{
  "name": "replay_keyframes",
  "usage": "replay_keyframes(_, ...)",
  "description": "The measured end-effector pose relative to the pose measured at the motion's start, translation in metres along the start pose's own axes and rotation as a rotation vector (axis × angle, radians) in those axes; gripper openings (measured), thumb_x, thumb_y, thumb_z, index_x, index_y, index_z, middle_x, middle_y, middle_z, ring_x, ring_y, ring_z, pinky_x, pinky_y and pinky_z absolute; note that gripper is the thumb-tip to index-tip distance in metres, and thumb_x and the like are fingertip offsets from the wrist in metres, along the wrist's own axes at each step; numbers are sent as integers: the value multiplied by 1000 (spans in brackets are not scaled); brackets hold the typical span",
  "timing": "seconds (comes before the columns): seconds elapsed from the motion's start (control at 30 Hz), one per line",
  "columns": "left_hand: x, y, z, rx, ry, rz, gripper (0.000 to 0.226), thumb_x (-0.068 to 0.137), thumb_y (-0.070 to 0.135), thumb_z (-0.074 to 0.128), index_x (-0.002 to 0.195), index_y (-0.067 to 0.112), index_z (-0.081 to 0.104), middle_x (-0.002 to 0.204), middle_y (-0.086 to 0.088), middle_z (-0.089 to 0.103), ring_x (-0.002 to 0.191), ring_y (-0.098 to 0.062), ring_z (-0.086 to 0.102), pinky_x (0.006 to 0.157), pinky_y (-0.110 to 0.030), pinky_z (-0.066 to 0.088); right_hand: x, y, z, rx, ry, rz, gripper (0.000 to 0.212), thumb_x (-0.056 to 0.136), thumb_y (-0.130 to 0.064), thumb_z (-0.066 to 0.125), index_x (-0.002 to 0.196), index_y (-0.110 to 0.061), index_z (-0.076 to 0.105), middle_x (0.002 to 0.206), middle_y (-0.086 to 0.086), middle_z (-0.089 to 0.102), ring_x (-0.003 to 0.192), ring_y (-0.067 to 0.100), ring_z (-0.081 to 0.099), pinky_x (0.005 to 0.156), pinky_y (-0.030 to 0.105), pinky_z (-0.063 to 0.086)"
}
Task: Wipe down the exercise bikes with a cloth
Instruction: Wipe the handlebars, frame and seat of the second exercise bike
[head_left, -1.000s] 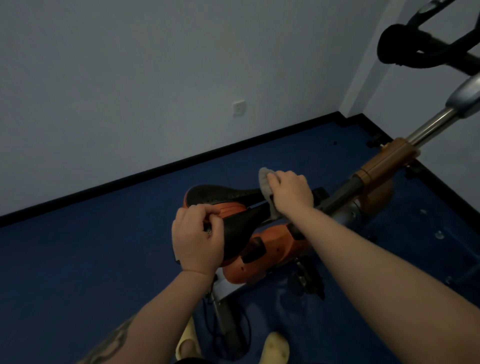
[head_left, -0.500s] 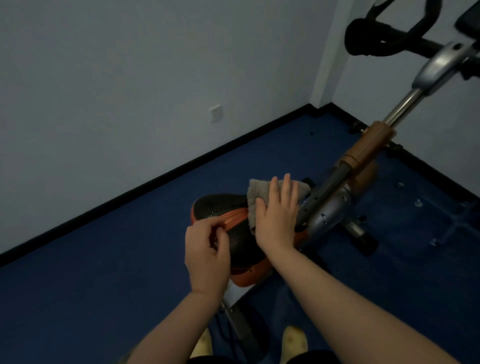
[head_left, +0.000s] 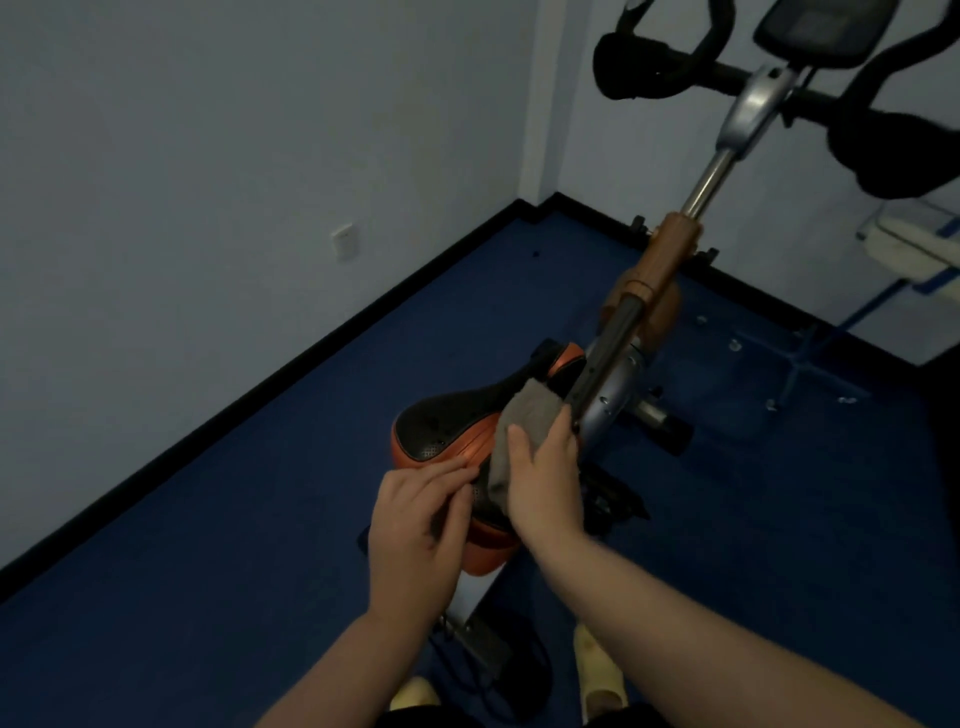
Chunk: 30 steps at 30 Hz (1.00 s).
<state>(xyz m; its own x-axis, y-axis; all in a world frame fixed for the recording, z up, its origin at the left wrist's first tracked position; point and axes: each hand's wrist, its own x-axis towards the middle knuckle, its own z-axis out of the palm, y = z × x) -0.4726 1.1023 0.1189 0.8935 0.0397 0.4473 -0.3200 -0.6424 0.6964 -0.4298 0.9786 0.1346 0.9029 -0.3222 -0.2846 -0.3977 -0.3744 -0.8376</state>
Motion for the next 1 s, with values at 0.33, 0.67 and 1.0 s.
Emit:
replay_keyframes(0.33, 10, -13, -24, -124, -117, -8, 17, 82, 7, 74, 97, 17, 76, 103, 9, 69, 101, -2, 61, 91, -19, 48, 18, -18, 5, -91, 55, 110, 69, 99, -43, 43, 153, -15, 10, 154, 9, 30, 133, 29, 39, 107, 45, 38)
replay_keyframes(0.67, 25, -14, -43, -239, -316, -77, 25, 87, 0, 66, 102, 17, 75, 105, 10, 67, 104, 8, 56, 87, -4, 40, -30, -13, 29, -308, 282, -3, 68, 97, -51, 38, 153, -24, 11, 158, -2, 16, 140, 23, 22, 103, 41, 36)
replay_keyframes(1.0, 32, -12, -40, -211, -361, -66, 13, 82, 10, 75, 89, 21, 75, 89, 12, 62, 93, 6, 56, 79, 0, 38, -56, 8, 59, 423, 509, 178, 55, 96, -41, 50, 144, -23, 31, 142, 5, 38, 123, 24, 46, 93, 32, 42)
